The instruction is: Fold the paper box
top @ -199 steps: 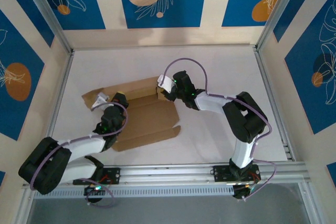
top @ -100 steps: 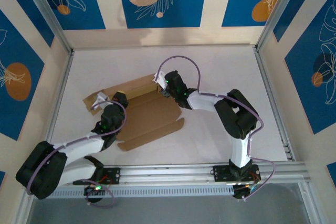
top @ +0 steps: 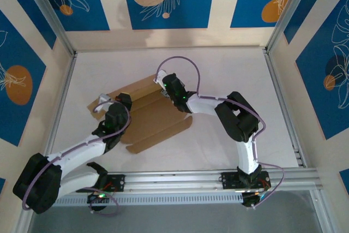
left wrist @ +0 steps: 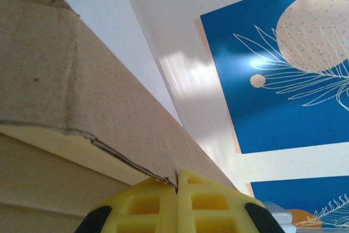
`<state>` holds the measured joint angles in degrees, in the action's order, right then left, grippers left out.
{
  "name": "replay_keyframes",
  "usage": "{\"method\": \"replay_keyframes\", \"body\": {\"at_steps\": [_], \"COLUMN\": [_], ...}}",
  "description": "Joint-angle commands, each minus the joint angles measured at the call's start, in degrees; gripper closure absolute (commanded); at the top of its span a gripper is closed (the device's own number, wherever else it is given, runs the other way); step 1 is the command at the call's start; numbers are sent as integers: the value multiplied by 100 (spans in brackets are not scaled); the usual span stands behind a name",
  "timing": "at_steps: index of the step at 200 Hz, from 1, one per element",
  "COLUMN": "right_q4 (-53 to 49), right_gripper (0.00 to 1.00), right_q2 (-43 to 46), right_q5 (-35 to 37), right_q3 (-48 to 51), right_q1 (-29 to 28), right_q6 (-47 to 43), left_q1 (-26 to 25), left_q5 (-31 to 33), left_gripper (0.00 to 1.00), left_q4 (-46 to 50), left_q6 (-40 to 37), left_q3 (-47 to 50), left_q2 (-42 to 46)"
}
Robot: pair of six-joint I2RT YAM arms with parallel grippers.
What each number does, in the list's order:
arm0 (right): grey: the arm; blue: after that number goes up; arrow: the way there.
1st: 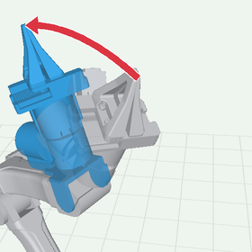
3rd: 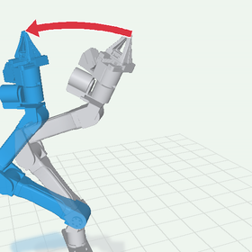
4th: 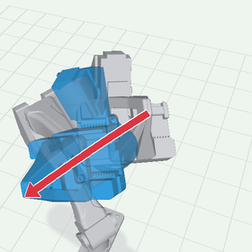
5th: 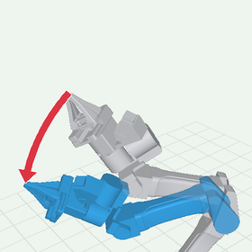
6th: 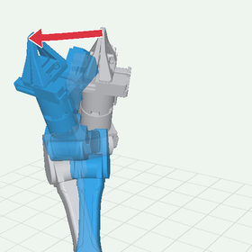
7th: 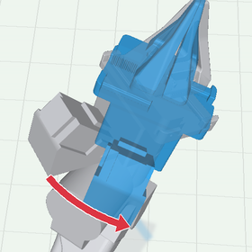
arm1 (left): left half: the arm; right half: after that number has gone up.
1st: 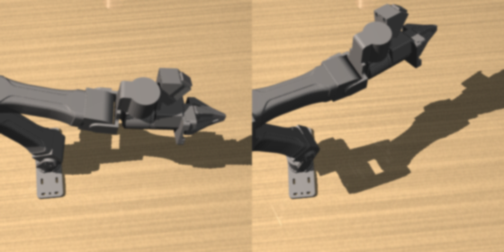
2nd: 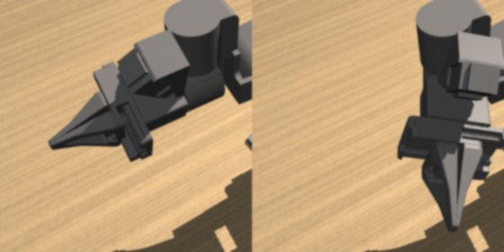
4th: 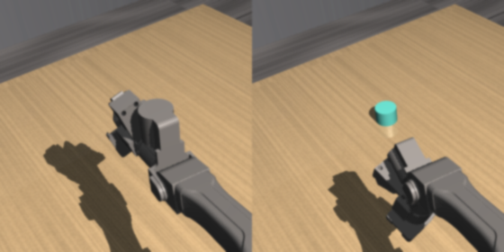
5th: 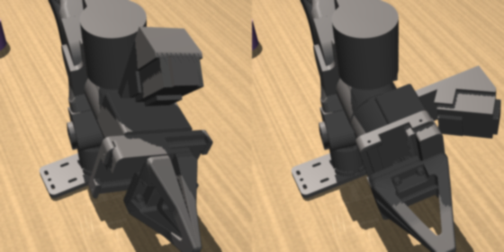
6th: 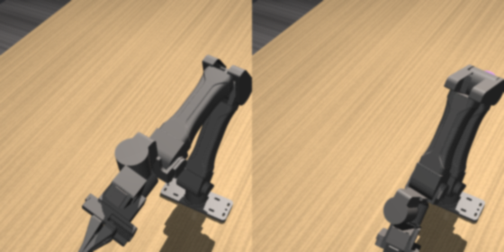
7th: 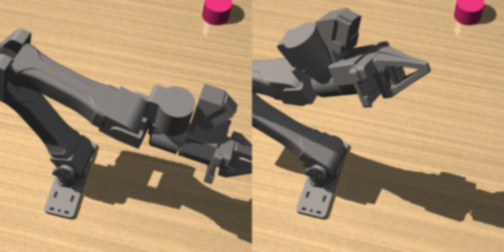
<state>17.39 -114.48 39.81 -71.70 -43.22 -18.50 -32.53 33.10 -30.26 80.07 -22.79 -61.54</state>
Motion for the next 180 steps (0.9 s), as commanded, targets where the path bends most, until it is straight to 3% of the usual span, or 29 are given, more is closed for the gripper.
{"method": "replay_keyframes", "body": {"at_steps": [1,24,50,70,107,180], "right_q4": [-82,-129,-226,-54,624,1174], "right_gripper": [88,77,73,68,62,61], "right_q2": [-146,190,784,992,928,662], "right_q5": [509,-593,-1992,-2440,-2608,-2661], "right_q3": [-81,239,762,1058,1412,1569], "right_q1": [-82,-18,218,252,297,582], "right_q6": [-82,155,761,875,936,665], "left_q1": [-153,-156,-137,-132,-139,-106], "left_q5": [-150,-61,-88,-143,-178,-407], "left_gripper": [100,100,100,100,100,100], "left_q4": [-78,96,728,1059,1171,1466], "left_q6": [127,217,508,580,769,1141], "left_q3": [-299,-243,-325,-458,-470,-402], "left_q2": [150,231,467,573,573,687]}}
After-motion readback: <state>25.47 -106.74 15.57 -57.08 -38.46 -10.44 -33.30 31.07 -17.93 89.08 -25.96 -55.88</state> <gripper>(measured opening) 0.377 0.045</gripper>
